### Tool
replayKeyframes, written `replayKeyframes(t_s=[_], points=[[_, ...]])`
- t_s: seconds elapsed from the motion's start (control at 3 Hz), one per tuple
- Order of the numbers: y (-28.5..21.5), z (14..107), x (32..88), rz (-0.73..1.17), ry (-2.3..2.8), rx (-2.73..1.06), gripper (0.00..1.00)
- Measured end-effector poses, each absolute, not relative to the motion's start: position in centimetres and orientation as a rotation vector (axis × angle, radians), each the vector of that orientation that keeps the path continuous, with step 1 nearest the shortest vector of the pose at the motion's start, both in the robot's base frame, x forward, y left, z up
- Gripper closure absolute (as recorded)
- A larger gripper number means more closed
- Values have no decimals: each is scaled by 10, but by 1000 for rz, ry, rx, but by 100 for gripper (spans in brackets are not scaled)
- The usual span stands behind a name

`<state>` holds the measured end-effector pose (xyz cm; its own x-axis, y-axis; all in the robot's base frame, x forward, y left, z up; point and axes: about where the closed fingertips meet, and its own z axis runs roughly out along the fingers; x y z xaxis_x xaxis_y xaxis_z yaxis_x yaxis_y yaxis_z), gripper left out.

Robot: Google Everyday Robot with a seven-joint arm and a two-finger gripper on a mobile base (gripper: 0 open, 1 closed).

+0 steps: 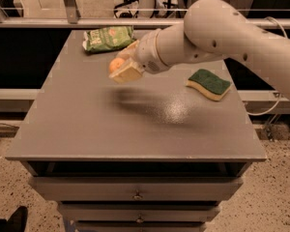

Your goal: Move orange near green jalapeno chip bag

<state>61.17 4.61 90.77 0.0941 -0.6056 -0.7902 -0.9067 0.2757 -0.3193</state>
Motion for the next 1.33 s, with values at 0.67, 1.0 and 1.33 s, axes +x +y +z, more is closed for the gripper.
replayKeyframes(t_s=[0.67, 1.0, 1.33], points=[[8, 912, 731, 365, 1604, -1241, 100], [8, 898, 767, 386, 1634, -1199, 100], [7, 886, 792, 398, 1672, -1170, 95]])
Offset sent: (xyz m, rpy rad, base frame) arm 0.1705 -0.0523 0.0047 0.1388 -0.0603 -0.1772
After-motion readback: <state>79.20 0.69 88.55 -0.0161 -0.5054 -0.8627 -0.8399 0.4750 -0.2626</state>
